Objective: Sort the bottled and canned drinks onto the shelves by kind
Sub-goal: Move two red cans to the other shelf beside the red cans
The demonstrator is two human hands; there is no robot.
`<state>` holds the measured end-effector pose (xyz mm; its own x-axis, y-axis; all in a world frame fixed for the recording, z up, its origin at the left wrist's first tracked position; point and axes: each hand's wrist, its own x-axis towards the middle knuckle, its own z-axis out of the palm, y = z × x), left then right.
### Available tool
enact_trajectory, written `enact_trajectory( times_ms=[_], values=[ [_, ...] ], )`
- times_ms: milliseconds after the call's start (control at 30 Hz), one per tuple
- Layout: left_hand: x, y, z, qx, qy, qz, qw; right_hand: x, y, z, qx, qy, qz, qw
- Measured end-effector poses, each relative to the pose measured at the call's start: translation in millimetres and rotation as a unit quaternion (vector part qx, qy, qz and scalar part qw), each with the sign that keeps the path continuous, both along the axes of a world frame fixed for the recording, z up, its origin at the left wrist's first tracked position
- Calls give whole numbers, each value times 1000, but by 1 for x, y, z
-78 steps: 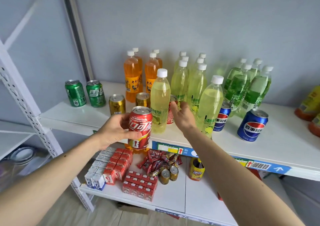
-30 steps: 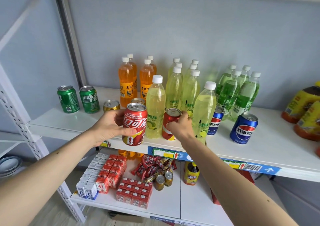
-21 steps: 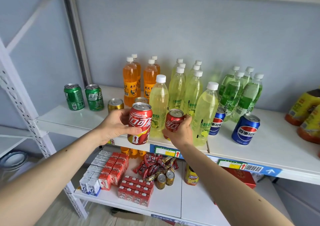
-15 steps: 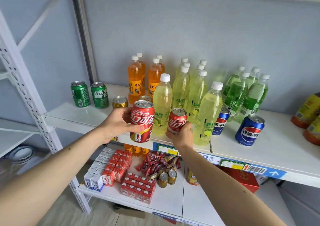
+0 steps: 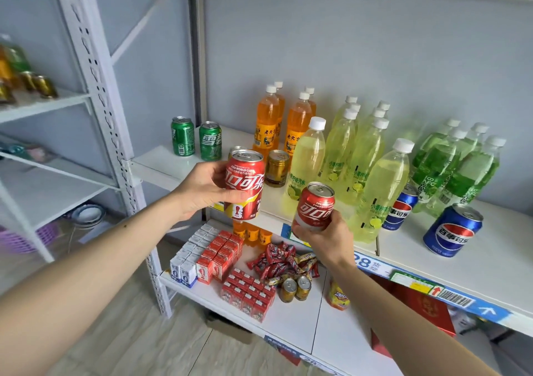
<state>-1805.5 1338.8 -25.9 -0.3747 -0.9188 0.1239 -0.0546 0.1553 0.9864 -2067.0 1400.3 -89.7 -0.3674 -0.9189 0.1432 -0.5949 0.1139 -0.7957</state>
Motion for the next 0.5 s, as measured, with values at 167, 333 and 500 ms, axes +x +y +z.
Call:
enact_trajectory(
  times_ms=[167, 333, 500],
  values=[
    [43, 6, 0, 6, 7, 40, 999, 45, 0, 22, -13, -8, 90, 996],
    [110, 4, 3, 15, -3, 107, 994, 113, -24, 38, -28, -11, 173, 985],
    [205, -7, 6, 15, -5, 164, 986, 204, -65, 46, -36, -35, 241, 969]
  ],
)
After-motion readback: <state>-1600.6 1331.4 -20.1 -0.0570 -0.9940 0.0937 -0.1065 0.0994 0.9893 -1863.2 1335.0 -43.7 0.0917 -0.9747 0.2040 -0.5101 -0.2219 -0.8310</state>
